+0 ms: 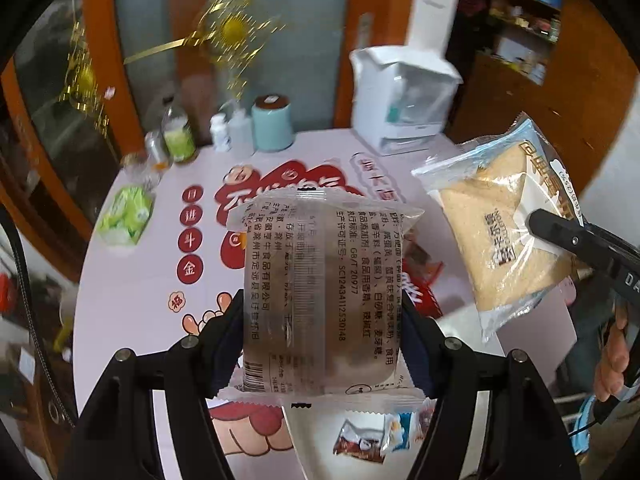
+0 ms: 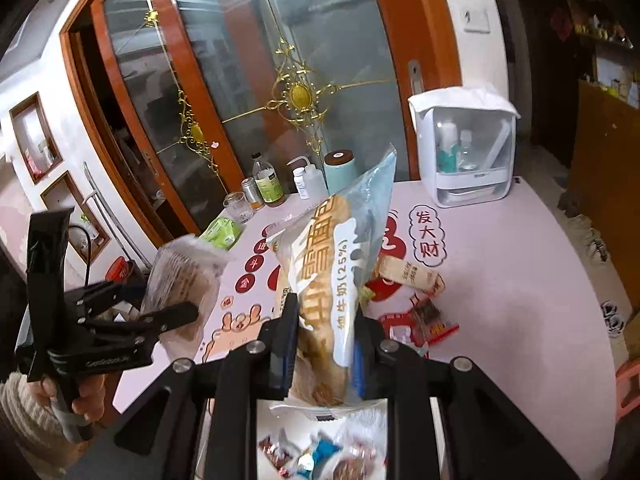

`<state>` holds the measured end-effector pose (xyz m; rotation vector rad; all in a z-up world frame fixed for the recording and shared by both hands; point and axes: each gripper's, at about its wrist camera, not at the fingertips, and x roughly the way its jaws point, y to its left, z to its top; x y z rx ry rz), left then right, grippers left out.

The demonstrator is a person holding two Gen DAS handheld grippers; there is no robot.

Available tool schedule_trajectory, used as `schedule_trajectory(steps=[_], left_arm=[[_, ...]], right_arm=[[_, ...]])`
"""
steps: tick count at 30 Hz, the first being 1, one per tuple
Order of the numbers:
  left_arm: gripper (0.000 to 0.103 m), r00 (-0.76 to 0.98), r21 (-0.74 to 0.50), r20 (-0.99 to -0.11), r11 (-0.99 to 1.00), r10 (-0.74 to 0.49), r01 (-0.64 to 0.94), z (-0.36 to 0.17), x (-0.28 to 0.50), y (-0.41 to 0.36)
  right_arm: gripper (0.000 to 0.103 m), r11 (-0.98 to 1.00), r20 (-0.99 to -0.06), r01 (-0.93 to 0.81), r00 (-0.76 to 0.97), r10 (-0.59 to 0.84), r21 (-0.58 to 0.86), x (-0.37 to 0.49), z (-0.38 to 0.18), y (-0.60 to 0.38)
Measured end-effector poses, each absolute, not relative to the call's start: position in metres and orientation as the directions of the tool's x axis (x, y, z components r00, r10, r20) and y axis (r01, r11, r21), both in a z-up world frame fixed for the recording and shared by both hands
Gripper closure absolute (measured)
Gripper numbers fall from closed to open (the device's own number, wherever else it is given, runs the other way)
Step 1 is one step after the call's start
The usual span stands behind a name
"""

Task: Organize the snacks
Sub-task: 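Lower both bread packs into the tray and open both tools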

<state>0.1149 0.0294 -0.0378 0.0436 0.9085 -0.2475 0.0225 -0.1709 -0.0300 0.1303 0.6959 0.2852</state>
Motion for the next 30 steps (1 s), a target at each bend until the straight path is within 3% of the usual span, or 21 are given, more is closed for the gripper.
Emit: schedule_trajectory(steps=[4,12,30], left_arm=[[0.035,0.638,-0.015,-0.746,0.963,-0.191,0.271,-0.036,0.076,0.02],[0.035,0.651,-0.027,-0.731,0.963,-0.202,0.268,-0.058,0.028,0.011],[0.034,0.569,0.008,-0.804,0.954,-0.172,0.299,-0.111,0.008,0.0]], right_arm=[[0.081,0.968,-0.622,-0.173,0.742,0.248,0.18,-0.014,-0.038,-0.165],[0.081,0.984,-0.656,-0.09,0.735,0.171,0.155,-0.045,-0.055,-0.158],[0.08,0.997,-0.783,-0.002,0.62,0.059,0.073,-0.057,-0.1,-0.139]])
